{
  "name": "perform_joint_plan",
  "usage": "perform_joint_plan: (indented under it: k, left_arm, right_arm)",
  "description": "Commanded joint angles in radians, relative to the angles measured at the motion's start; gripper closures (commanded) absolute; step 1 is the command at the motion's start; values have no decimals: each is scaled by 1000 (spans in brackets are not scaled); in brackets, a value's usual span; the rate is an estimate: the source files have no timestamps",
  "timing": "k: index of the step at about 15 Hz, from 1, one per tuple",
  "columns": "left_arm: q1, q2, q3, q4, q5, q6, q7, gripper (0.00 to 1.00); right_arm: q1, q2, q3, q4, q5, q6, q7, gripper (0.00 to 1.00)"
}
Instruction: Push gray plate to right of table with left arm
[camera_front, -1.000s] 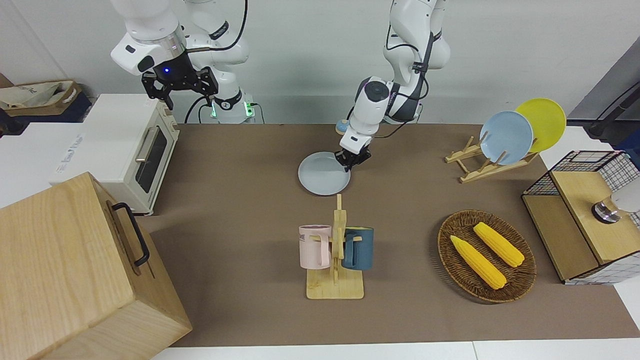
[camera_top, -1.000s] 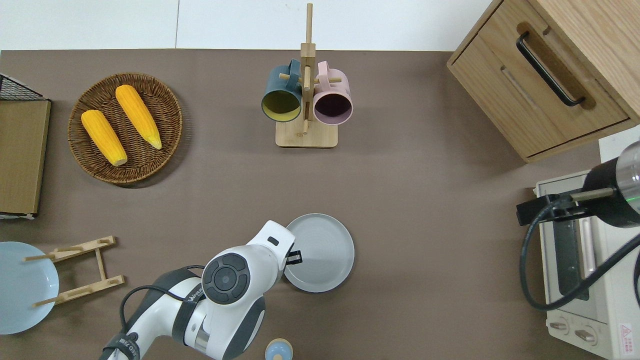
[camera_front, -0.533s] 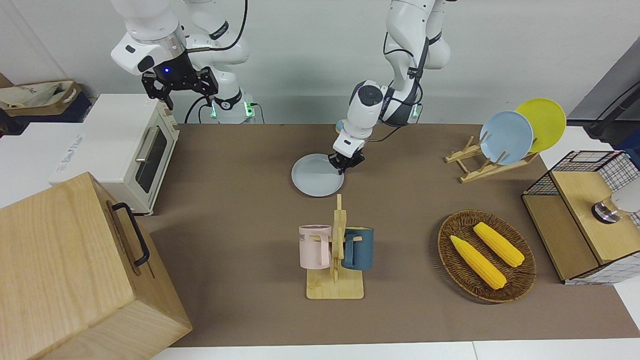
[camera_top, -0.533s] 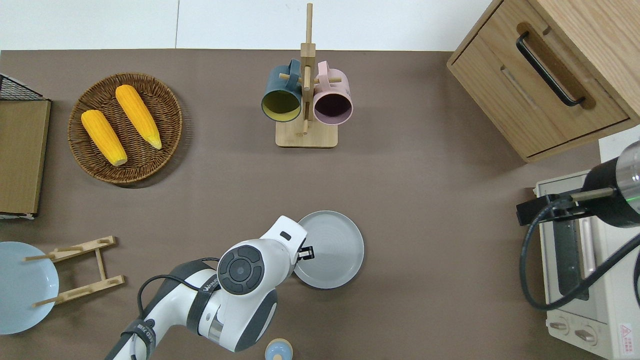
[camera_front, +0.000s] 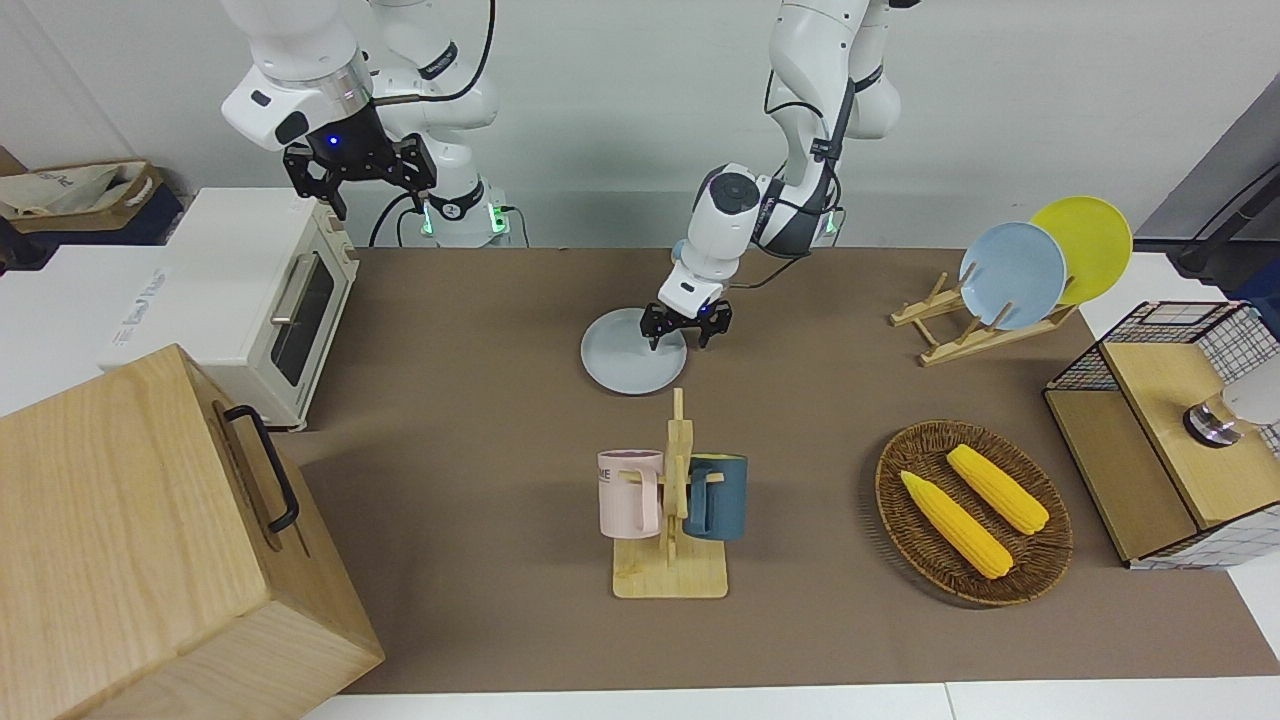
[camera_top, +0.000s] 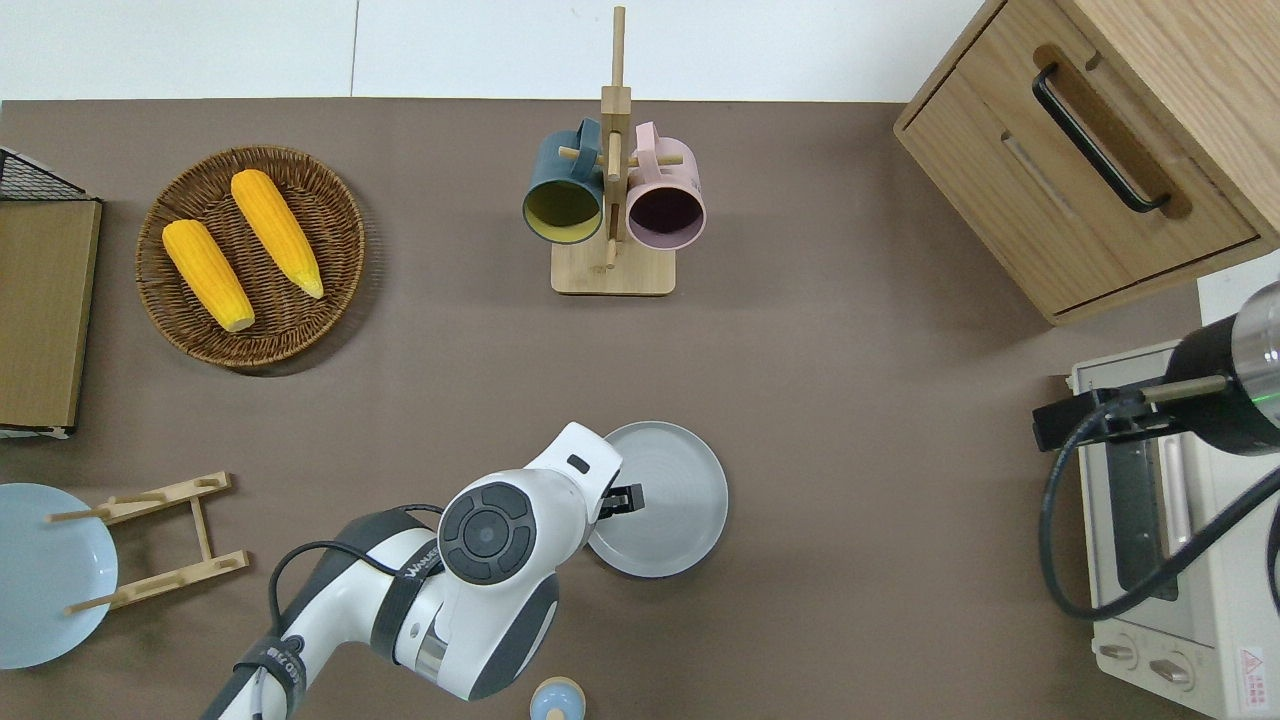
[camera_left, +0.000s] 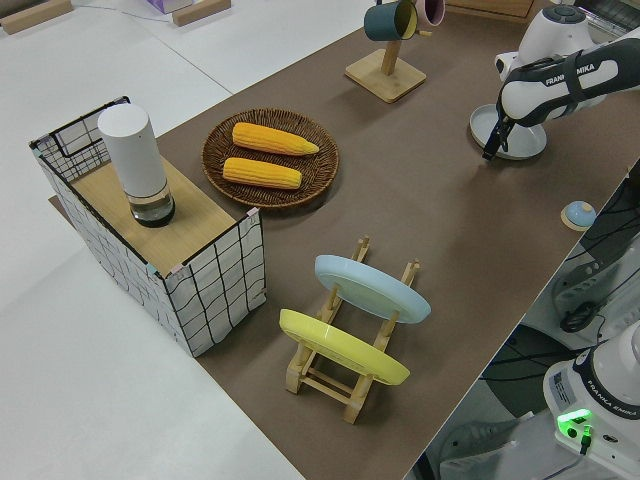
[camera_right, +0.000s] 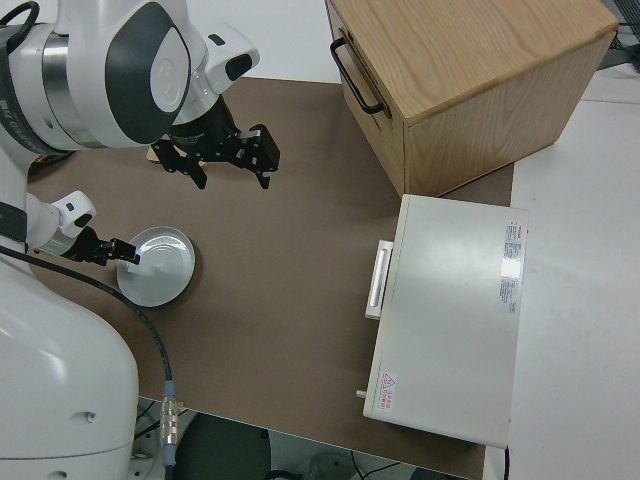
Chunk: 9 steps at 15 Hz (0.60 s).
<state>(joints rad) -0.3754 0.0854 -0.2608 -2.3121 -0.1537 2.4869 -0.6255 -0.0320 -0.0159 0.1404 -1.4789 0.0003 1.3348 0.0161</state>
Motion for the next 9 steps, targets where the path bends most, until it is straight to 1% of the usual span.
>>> perform_joint_plan:
  k: [1, 2, 4, 6, 7, 8, 9]
  left_arm:
    - [18, -108, 35, 45, 43, -197, 71, 11]
    - [24, -127, 44, 60, 43, -250, 113, 11]
    - [33, -179, 96, 109, 45, -394, 183, 9]
    - [33, -199, 156, 193, 46, -558, 245, 9]
    - [33, -202, 178, 224, 49, -604, 266, 9]
    - [33, -210, 208, 270, 52, -655, 285, 9]
    - [33, -219, 224, 292, 52, -689, 291, 9]
  right_arm:
    - [-19, -2, 16, 9, 4, -16, 12, 17]
    - [-19, -2, 16, 9, 4, -16, 13, 17]
    - [-19, -2, 16, 9, 4, -16, 12, 17]
    - [-19, -2, 16, 9, 4, -16, 13, 17]
    - [-19, -2, 16, 9, 4, -16, 13, 17]
    - [-19, -2, 16, 9, 4, -16, 12, 17]
    - [-19, -2, 16, 9, 4, -16, 12, 17]
